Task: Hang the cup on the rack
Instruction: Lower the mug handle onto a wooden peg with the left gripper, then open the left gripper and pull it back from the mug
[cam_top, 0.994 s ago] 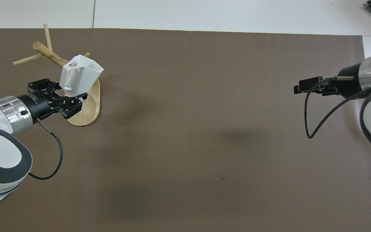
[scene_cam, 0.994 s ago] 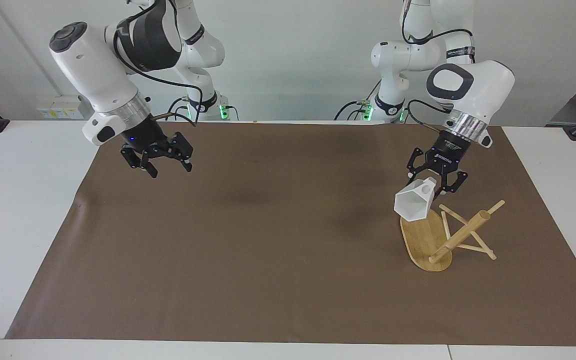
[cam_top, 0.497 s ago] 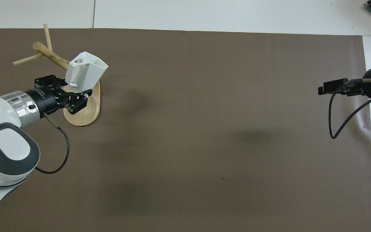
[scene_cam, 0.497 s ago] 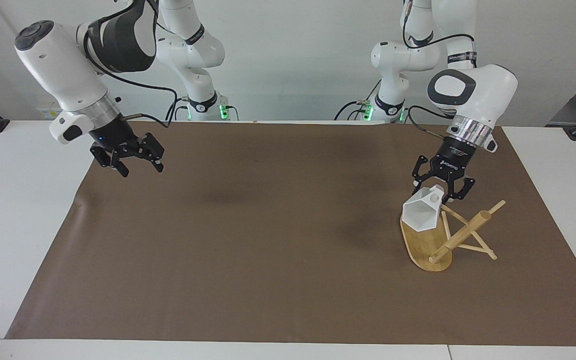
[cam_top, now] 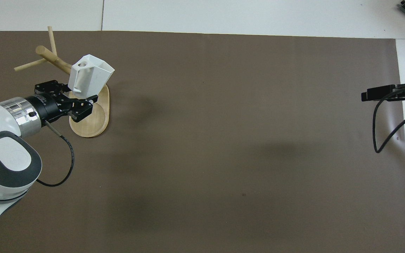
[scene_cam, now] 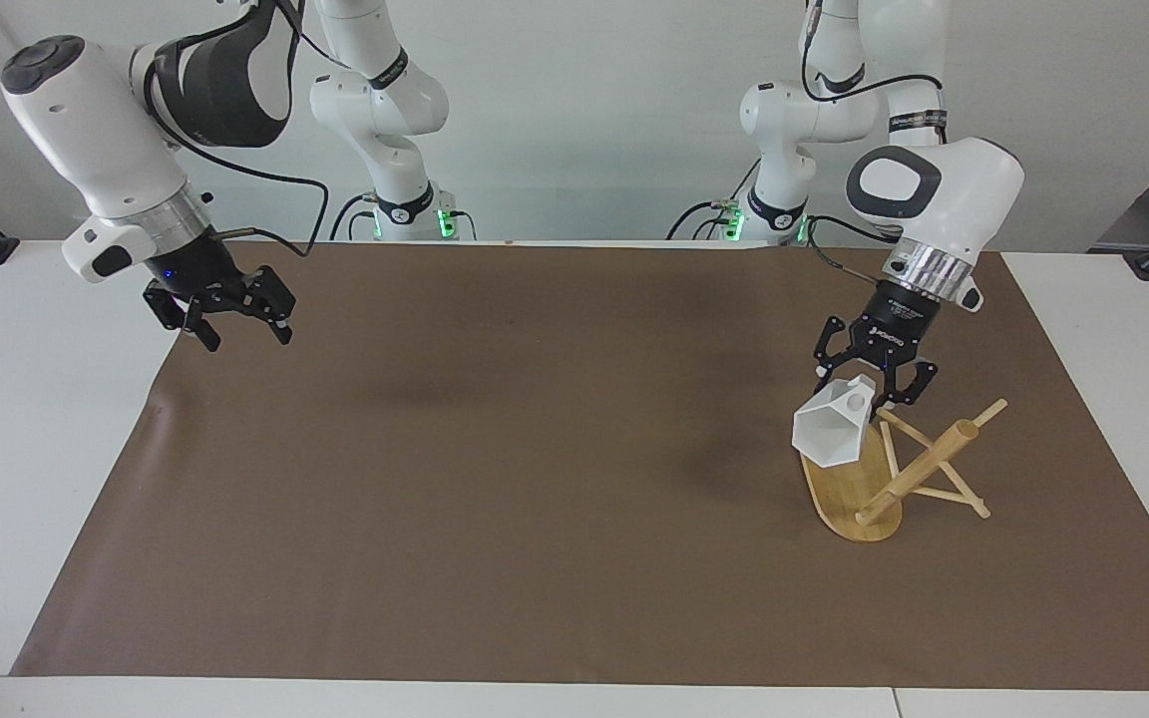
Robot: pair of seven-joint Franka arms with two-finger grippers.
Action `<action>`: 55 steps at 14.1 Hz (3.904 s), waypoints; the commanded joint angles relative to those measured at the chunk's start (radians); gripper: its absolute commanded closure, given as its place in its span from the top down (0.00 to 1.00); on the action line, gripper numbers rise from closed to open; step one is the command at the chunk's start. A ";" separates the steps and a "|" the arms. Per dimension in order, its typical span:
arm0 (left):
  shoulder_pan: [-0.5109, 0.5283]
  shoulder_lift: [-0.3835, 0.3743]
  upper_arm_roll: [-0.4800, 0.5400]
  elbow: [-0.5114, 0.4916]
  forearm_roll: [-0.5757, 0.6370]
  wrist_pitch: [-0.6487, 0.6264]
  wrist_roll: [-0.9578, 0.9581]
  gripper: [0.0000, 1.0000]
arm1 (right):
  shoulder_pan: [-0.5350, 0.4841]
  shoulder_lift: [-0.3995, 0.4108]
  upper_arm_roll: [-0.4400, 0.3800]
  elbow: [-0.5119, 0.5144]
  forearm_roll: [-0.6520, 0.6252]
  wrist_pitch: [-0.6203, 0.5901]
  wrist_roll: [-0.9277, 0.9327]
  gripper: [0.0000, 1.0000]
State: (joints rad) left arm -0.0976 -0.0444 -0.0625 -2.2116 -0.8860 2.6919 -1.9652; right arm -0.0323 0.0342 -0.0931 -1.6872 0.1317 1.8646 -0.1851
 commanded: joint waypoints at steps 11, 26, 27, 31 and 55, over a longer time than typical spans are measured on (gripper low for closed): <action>0.027 0.046 0.006 0.027 0.004 0.081 -0.151 0.00 | 0.006 -0.033 -0.014 -0.002 -0.118 -0.022 -0.024 1.00; 0.044 0.054 0.006 0.023 0.010 0.112 -0.274 1.00 | 0.008 -0.034 0.001 0.086 -0.115 -0.216 -0.008 1.00; 0.042 0.054 0.007 0.024 0.012 0.112 -0.274 1.00 | 0.008 -0.034 0.003 0.084 -0.115 -0.211 0.015 1.00; 0.053 0.032 0.015 0.017 0.028 0.050 -0.271 1.00 | 0.008 -0.034 0.003 0.084 -0.118 -0.206 0.128 1.00; 0.230 -0.086 0.021 0.398 0.757 -0.818 0.949 1.00 | 0.008 -0.050 -0.001 0.069 -0.115 -0.266 0.122 1.00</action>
State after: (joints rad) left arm 0.1263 -0.1700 -0.0346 -1.8988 -0.1941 1.9552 -1.1256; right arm -0.0193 0.0020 -0.0994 -1.6064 0.0319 1.6099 -0.0750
